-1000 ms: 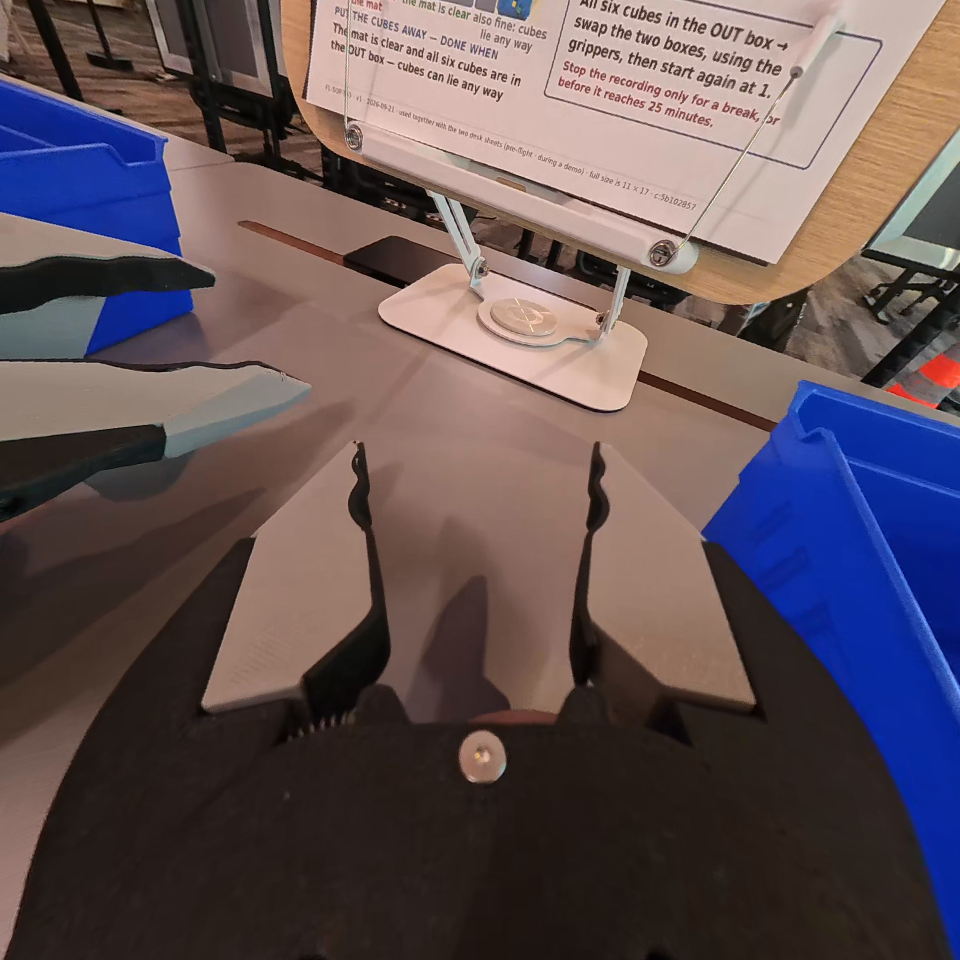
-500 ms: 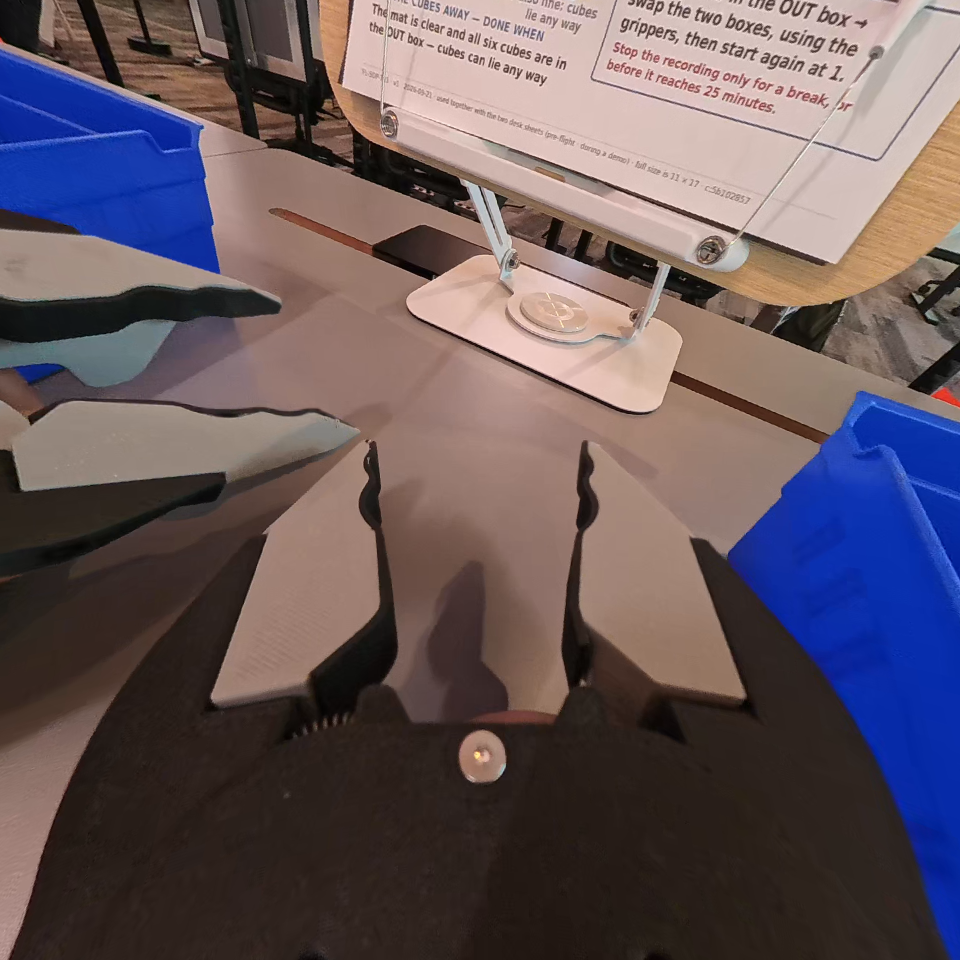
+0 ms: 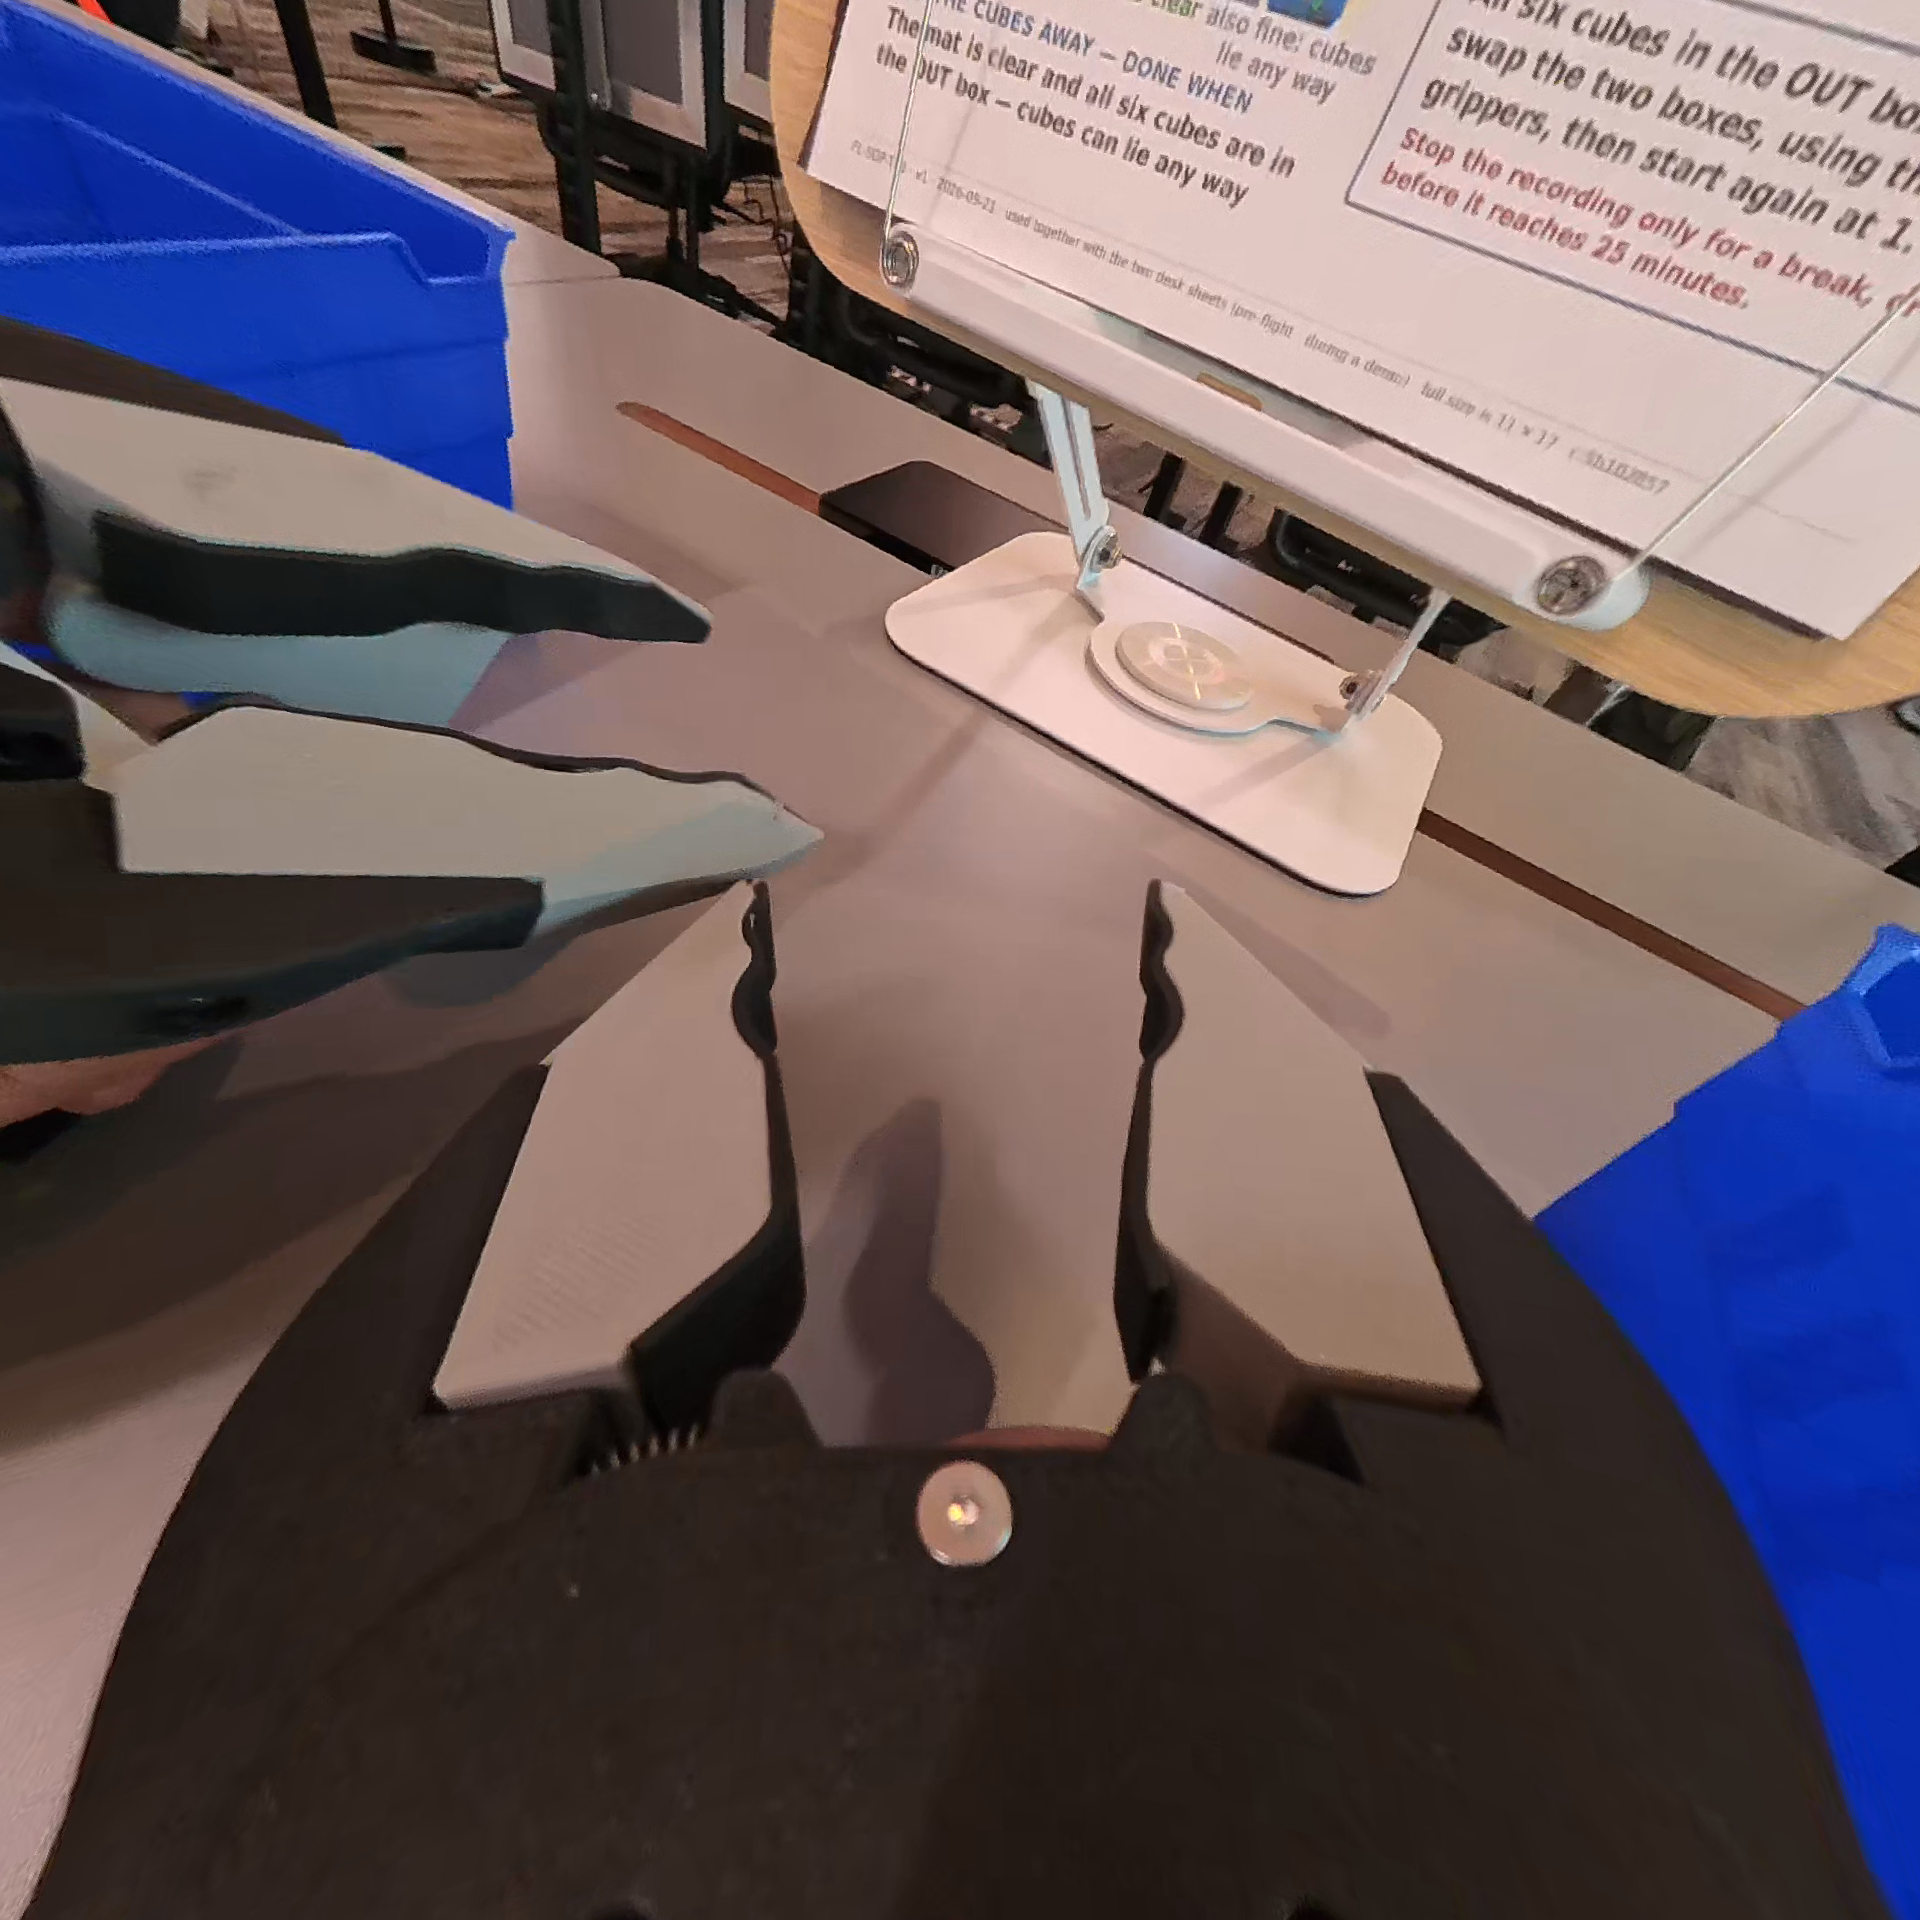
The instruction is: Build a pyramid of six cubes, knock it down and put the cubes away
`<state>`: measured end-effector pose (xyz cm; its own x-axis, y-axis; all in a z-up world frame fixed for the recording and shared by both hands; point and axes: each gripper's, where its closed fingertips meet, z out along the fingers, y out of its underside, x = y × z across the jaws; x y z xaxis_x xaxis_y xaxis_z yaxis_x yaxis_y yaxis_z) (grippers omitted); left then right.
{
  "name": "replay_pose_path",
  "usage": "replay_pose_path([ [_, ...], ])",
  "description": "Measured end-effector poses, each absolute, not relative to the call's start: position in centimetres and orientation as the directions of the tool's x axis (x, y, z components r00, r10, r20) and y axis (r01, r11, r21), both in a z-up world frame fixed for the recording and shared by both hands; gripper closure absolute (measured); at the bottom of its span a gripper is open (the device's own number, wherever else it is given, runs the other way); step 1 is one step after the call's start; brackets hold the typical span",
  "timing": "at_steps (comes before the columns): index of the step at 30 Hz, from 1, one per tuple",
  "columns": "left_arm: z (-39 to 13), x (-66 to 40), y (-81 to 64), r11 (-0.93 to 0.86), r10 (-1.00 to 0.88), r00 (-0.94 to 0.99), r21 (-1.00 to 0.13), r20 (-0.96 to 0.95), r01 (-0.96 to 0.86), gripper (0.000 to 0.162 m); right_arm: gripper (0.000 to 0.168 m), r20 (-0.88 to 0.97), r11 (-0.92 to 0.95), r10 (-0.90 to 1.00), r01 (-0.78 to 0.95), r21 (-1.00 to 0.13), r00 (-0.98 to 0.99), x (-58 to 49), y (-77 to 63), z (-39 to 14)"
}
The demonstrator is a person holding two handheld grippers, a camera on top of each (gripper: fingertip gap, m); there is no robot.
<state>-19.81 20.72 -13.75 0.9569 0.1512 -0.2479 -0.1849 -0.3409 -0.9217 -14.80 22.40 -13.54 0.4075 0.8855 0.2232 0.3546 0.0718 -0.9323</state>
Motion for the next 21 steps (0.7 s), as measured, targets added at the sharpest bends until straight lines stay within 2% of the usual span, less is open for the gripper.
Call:
replay_pose_path([
  [3, -13.8, -19.3, 21.2, -0.347, 0.147, 0.941, -0.907, -0.306, -0.240, 0.128, 0.107, 0.247, 0.088, 0.878, 0.368, -0.926, 0.411, -15.1, 22.4, -13.6],
  [5, -13.5, -18.5, 21.2, -0.332, 0.140, 0.918, -0.891, -0.370, -0.309, 0.145, 0.106, 0.230, 0.065, 0.868, 0.358, -0.931, 0.441, -15.0, 22.7, -13.5],
  [8, -13.2, -18.1, 21.1, -0.315, 0.147, 0.907, -0.888, -0.395, -0.335, 0.148, 0.111, 0.172, 0.016, 0.882, 0.336, -0.942, 0.438, -14.9, 22.5, -13.6],
  [11, -13.4, -16.9, 20.4, -0.301, 0.085, 0.958, -0.924, -0.273, -0.236, 0.156, 0.111, 0.105, -0.029, 0.903, 0.304, -0.952, 0.416, -14.4, 21.8, -13.5],
  [13, -12.8, -16.0, 19.8, -0.253, 0.025, 0.986, -0.955, -0.167, -0.155, 0.154, 0.114, 0.064, -0.040, 0.909, 0.239, -0.970, 0.412, -13.7, 21.3, -12.7],
  [15, -12.7, -16.0, 19.8, -0.243, 0.009, 0.991, -0.962, -0.131, -0.125, 0.144, 0.116, 0.050, -0.024, 0.921, 0.183, -0.983, 0.387, -13.2, 20.5, -11.8],
  [17, -13.2, -16.0, 20.0, -0.276, -0.003, 0.991, -0.952, -0.137, -0.133, 0.134, 0.110, 0.065, 0.008, 0.925, 0.153, -0.988, 0.375, -12.7, 20.1, -11.3],
  [19, -13.6, -15.5, 20.2, -0.296, -0.022, 0.984, -0.939, -0.179, -0.177, 0.137, 0.111, 0.076, 0.020, 0.924, 0.152, -0.988, 0.374, -12.6, 20.0, -11.2],
  [21, -14.0, -14.8, 20.4, -0.315, -0.047, 0.972, -0.920, -0.232, -0.235, 0.132, 0.107, 0.071, 0.004, 0.913, 0.165, -0.986, 0.401, -12.6, 20.5, -11.4],
])
